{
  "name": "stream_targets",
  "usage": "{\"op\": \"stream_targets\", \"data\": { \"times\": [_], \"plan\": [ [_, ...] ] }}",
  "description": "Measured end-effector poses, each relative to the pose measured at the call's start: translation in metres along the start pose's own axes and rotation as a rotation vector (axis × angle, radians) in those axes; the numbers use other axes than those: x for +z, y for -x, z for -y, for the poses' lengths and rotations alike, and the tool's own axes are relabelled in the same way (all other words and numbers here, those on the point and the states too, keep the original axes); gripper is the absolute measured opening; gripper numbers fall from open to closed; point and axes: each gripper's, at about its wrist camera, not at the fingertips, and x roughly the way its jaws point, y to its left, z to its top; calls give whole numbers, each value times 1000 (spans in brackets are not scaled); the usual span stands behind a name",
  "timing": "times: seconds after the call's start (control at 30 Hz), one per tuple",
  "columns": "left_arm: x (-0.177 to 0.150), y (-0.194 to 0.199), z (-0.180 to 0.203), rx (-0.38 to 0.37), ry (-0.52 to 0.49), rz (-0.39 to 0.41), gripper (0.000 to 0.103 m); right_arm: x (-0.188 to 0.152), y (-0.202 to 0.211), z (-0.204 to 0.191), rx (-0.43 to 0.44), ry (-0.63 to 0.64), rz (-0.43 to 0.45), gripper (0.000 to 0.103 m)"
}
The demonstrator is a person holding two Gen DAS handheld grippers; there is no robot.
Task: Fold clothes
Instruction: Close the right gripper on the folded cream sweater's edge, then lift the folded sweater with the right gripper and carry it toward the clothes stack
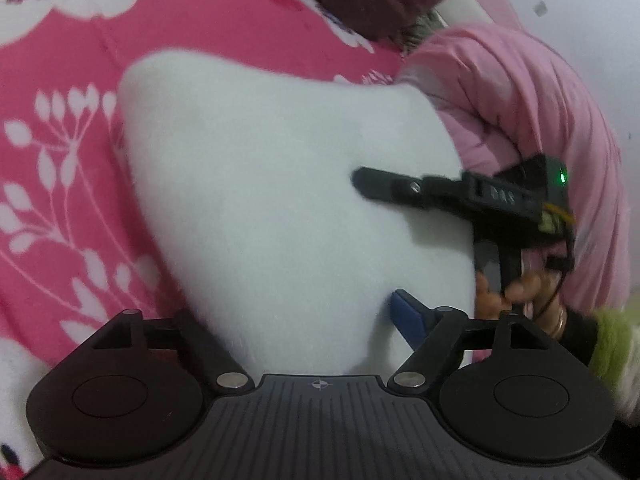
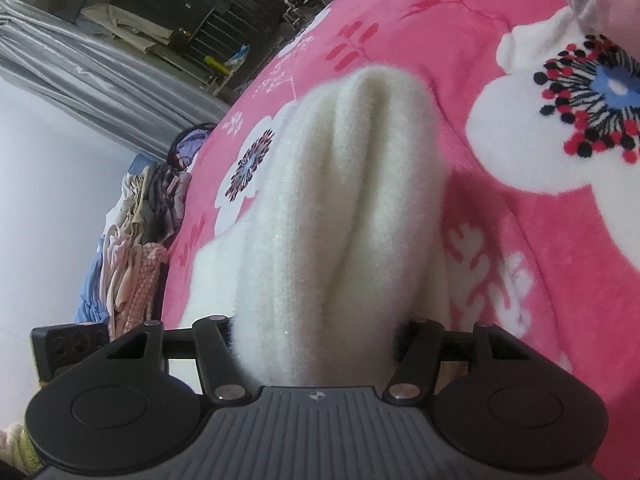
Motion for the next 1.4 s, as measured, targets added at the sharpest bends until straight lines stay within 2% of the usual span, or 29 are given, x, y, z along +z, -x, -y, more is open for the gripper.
{"op": "stream_targets", "data": {
  "times": [0.13, 0.2, 0.37, 0.47, 0.73, 1.0, 1.17, 1.4],
  "plan": [
    [2, -7, -1, -1, 35, -13, 84, -1, 0, 0, -7, -3, 2, 64],
    [-1, -4, 4, 18, 32, -4, 80, -2, 1, -7, -33, 20, 6, 64],
    [-7, 8, 18, 67, -12, 37, 61, -7, 1, -44, -139, 170, 22, 62],
    [-10, 15, 24, 87, -26, 58, 52, -11, 1, -62, -182, 238, 30, 60],
    [-9, 35, 36, 98, -63, 101, 45, -13, 12, -94, -223, 311, 58, 58],
    [8, 90, 54, 87, -88, 260, 44, 5, 20, -158, -199, 408, 142, 57],
    [16, 139, 72, 109, -137, 398, 44, 19, 27, -220, -170, 496, 210, 56],
    [6, 222, 91, 166, -169, 555, 44, 23, 30, -310, -82, 590, 265, 56]
  ]
}}
